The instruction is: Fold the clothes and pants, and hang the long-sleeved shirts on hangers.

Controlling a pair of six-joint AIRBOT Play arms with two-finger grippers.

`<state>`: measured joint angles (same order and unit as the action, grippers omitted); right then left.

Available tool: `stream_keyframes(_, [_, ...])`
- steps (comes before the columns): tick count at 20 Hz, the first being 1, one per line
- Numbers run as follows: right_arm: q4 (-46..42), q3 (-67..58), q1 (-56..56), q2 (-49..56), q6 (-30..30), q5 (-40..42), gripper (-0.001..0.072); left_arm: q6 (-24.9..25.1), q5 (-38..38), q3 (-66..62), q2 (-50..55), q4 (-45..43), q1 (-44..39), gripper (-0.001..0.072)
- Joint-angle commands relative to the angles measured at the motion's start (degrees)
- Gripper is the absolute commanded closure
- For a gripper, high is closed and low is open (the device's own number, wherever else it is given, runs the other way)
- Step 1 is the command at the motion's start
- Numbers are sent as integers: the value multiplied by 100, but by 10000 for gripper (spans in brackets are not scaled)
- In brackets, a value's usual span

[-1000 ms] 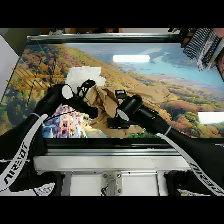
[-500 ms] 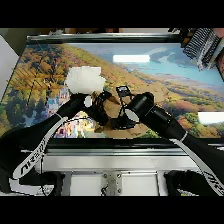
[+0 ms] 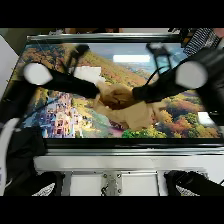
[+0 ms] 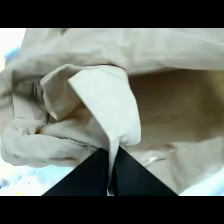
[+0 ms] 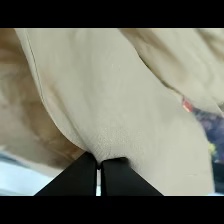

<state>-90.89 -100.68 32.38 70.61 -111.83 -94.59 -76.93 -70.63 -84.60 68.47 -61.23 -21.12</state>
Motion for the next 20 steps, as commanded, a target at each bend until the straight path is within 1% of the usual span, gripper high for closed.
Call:
stream_keyframes(1, [4, -1954, -317, -70, 433, -640, 699, 0, -15, -975, -1244, 855, 55, 693])
stream_keyframes(3, [9, -2422, -313, -280, 424, -400, 699, -4, 358, -1440, -1679, 841, -153, 693])
stream_keyframes(5, [7, -2398, -313, -597, 229, -101, 699, -4, 730, -1878, -1904, 831, -369, 693])
stream_keyframes(7, [2, -2371, -313, -835, 210, 190, 699, -4, 922, -2199, -1958, 833, -468, 693])
stream_keyframes(8, [0, -2369, -313, -894, 210, 289, 699, -13, 925, -2299, -1917, 831, -474, 693])
stream_keyframes(10, [-74, -2258, -315, -911, 212, 328, 700, -236, 772, -2356, -1709, 822, -470, 693])
stream_keyframes(12, [-146, -1773, -387, -903, 269, 330, 700, -417, 229, -2352, -1279, 822, -472, 693])
stream_keyframes(14, [-131, -1043, -765, -780, 660, 323, 702, -522, -330, -2131, -769, 817, -470, 694])
stream_keyframes(16, [-107, -415, -1375, -422, 1276, 343, 702, -748, -505, -1539, -389, 509, -472, 693])
stream_keyframes(17, [-7, -144, -1720, -160, 1606, 407, 701, -892, -455, -1123, -258, 317, -472, 693])
stream_keyframes(20, [245, 407, -2302, 675, 1904, 782, 699, -1185, -15, 302, -63, 144, -479, 693])
